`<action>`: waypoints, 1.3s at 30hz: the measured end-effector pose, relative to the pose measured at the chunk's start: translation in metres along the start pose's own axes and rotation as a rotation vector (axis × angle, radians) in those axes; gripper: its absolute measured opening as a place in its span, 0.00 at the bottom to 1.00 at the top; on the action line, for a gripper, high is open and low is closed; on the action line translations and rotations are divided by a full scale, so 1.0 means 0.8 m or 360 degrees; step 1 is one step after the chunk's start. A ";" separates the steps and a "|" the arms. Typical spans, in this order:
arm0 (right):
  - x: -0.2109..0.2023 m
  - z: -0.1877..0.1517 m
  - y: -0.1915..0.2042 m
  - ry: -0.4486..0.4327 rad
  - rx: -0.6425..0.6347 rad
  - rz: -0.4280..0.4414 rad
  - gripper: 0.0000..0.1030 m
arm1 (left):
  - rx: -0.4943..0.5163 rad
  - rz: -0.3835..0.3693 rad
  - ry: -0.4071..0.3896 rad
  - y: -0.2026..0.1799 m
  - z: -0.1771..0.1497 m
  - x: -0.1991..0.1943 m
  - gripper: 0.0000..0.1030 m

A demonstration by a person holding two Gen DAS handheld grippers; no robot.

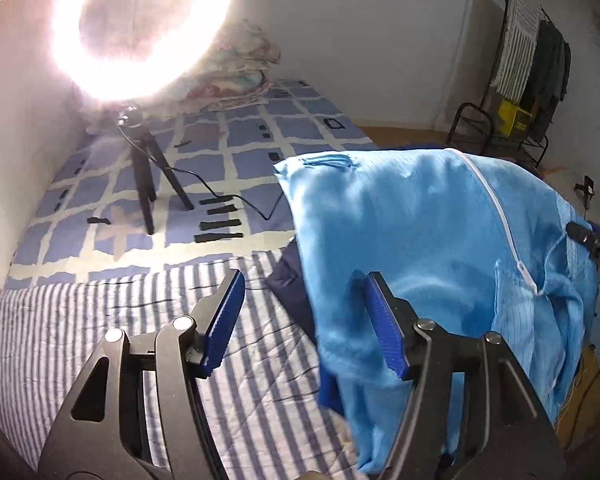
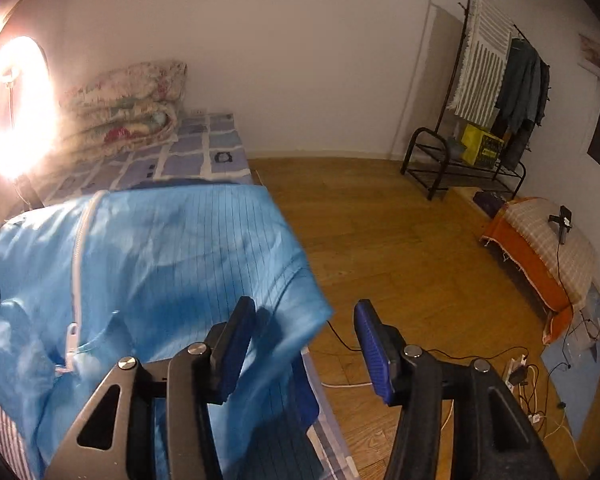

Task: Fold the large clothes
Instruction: 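Lift the folded coat with both tools and carry it toward the navy clothes stack, then lower the coat onto the navy stack and open both tools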

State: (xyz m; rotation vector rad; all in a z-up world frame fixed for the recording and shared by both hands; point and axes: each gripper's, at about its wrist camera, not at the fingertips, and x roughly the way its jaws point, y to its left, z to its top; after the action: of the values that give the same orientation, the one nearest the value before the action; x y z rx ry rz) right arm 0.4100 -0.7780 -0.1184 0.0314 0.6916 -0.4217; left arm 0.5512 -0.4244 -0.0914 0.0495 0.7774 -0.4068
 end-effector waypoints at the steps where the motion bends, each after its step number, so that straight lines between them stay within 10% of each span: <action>1: -0.008 0.000 -0.002 -0.0013 0.0012 0.0010 0.52 | 0.0014 0.0010 -0.0014 0.003 -0.002 -0.010 0.62; 26: -0.351 -0.124 0.039 -0.0272 0.0076 0.0272 0.61 | 0.0130 -0.0140 -0.0370 0.007 -0.116 -0.388 0.62; 39: -0.421 -0.241 0.062 -0.0318 0.0120 0.0330 0.68 | 0.0220 -0.0179 -0.0409 -0.003 -0.218 -0.456 0.74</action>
State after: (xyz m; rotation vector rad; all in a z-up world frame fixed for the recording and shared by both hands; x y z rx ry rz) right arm 0.0786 -0.5772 -0.0624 0.1295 0.4695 -0.2475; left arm 0.1998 -0.2696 0.0360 0.0809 0.4990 -0.5617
